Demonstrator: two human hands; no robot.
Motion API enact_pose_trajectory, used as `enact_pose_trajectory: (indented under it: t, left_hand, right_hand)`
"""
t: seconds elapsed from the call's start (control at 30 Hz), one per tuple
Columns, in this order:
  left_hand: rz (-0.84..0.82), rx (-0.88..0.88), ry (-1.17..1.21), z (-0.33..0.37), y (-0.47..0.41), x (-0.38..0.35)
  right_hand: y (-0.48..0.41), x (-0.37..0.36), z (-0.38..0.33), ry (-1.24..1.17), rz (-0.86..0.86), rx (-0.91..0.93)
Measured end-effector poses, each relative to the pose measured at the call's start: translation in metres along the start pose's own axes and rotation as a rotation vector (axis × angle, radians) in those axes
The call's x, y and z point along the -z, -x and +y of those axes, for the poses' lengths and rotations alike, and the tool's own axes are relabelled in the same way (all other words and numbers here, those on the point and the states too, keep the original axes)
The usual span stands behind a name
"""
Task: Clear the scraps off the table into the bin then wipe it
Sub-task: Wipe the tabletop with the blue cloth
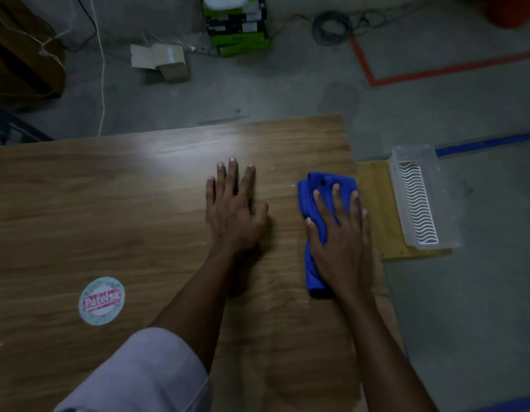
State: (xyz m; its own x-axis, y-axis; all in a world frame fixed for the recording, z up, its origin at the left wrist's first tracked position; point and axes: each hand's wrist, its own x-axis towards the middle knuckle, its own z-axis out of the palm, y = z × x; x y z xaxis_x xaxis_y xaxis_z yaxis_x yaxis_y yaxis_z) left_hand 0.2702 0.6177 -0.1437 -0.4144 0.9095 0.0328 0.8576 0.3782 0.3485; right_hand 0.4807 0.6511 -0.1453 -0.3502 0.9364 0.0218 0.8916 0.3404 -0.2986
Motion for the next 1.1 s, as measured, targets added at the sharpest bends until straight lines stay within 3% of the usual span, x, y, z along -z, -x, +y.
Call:
enact_pose_trajectory:
  t: [0.37, 0.67, 0.87, 1.1]
  left_hand:
    - [-0.041, 0.007, -0.085, 0.003, 0.001, -0.001]
    - [-0.025, 0.022, -0.072, 0.006, 0.001, 0.004]
    - [-0.033, 0.025, -0.063, 0.007, 0.004, 0.005]
    - [-0.007, 0.028, -0.043, 0.005, 0.004, 0.001]
  right_hand:
    - [-0.134, -0.006, -0.029, -0.013, -0.025, 0.001]
    - [-0.029, -0.008, -0.052, -0.084, -0.067, 0.22]
    - [-0.004, -0.001, -0.01, -0.043, -0.012, 0.1]
    - [-0.066, -0.006, -0.001, -0.017, 0.057, 0.036]
